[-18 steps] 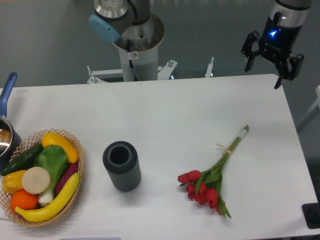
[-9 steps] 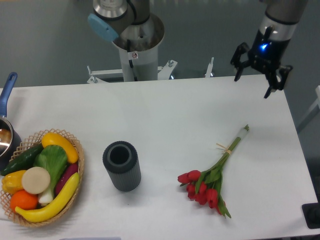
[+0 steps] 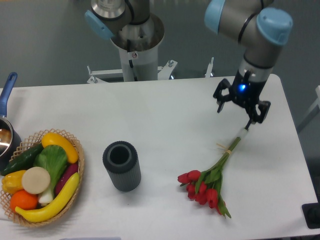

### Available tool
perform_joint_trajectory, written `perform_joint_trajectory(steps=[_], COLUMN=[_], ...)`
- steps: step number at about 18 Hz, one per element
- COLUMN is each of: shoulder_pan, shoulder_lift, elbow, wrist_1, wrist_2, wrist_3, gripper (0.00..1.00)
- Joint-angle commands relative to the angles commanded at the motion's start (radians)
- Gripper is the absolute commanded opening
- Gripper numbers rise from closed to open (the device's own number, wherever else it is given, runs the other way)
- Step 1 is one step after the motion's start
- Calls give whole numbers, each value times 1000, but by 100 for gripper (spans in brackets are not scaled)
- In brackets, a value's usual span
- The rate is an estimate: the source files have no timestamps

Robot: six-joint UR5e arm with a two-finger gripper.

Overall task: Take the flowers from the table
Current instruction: 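Move the open gripper down toward the tulip stems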

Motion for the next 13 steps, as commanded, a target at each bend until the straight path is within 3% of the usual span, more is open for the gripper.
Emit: perform_joint_trajectory(steps=[5,8,13], shoulder_pan=[-17,-18,-19], shoulder_lift=[-72,-123,-169], elbow=[3,-2,8], wrist_1=[12,72,81], wrist_2=[0,0,0], wrist_3=[-32,-34,-31], gripper=[100,100,100])
